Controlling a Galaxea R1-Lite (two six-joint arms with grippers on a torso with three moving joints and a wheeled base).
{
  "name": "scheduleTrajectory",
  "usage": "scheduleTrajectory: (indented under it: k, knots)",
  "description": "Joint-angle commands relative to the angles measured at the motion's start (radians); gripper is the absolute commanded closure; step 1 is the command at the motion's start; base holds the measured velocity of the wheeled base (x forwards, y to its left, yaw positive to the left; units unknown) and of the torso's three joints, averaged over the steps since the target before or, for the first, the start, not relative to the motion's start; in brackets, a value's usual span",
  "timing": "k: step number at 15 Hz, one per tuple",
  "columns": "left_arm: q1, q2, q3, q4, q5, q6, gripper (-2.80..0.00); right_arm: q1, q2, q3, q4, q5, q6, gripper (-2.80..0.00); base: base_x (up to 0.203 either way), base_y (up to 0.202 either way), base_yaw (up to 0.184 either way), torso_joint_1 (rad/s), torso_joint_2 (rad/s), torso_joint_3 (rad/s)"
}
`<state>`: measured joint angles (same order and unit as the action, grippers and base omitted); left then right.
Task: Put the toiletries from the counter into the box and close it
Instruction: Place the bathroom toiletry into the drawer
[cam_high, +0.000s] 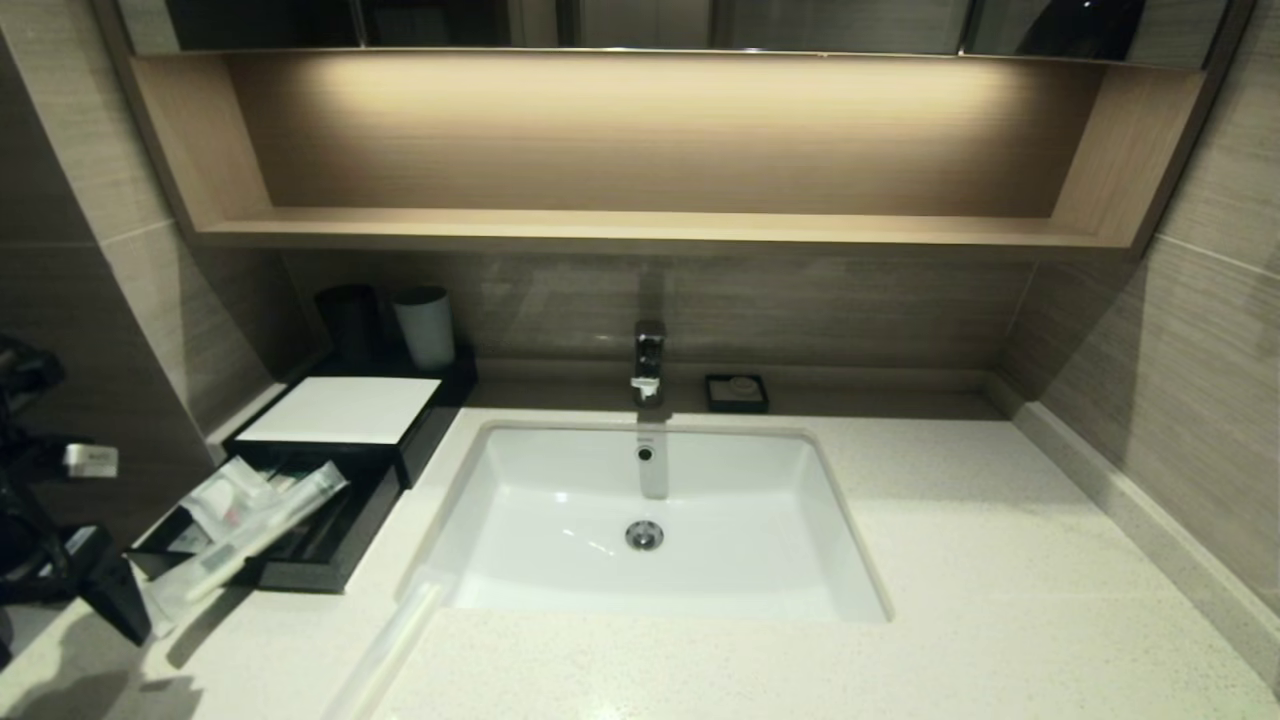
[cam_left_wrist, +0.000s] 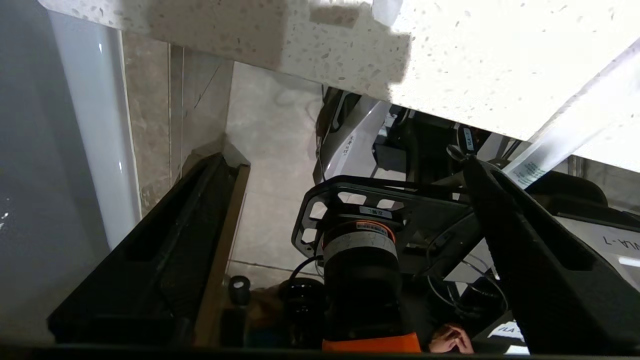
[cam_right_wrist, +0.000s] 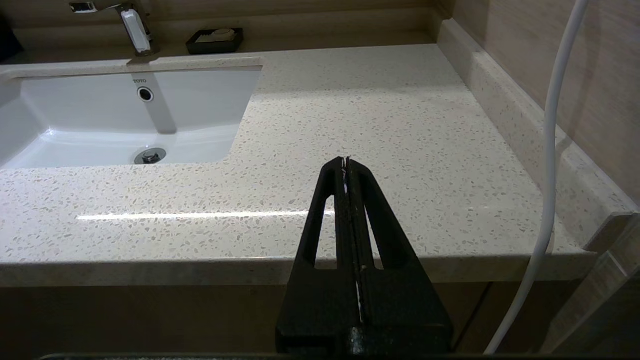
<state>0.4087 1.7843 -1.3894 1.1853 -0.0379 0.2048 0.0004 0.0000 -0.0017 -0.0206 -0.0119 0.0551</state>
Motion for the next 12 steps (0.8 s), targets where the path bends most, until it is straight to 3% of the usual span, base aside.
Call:
scheduleTrajectory:
  k: [1, 2, 3, 6, 12]
  knots:
    - [0.002, -0.002, 0.007, 0.005, 0.001, 0.011, -2.80, 0.001, 0.001, 0.000, -0.001, 0.000, 0.000, 0.00, 0.000, 0.000, 0.000, 0.000, 0.00, 0.000]
    - [0.007, 0.010, 0.005, 0.000, 0.001, 0.034, -2.80, 0.000, 0.000, 0.000, -0.001, 0.000, 0.000, 0.00, 0.000, 0.000, 0.000, 0.000, 0.00, 0.000]
    - [0.019, 0.025, 0.004, -0.018, 0.001, 0.056, 0.00, 0.001, 0.001, 0.000, -0.001, 0.000, 0.000, 0.00, 0.000, 0.000, 0.000, 0.000, 0.00, 0.000]
    - [0.025, 0.080, -0.002, -0.073, 0.004, 0.070, 0.00, 0.001, 0.000, 0.000, -0.001, 0.000, 0.000, 0.00, 0.000, 0.000, 0.000, 0.000, 0.00, 0.000]
    - [0.022, 0.099, -0.011, -0.076, -0.005, 0.084, 0.00, 0.001, 0.000, 0.000, -0.001, 0.000, 0.000, 0.00, 0.000, 0.000, 0.000, 0.000, 0.00, 0.000]
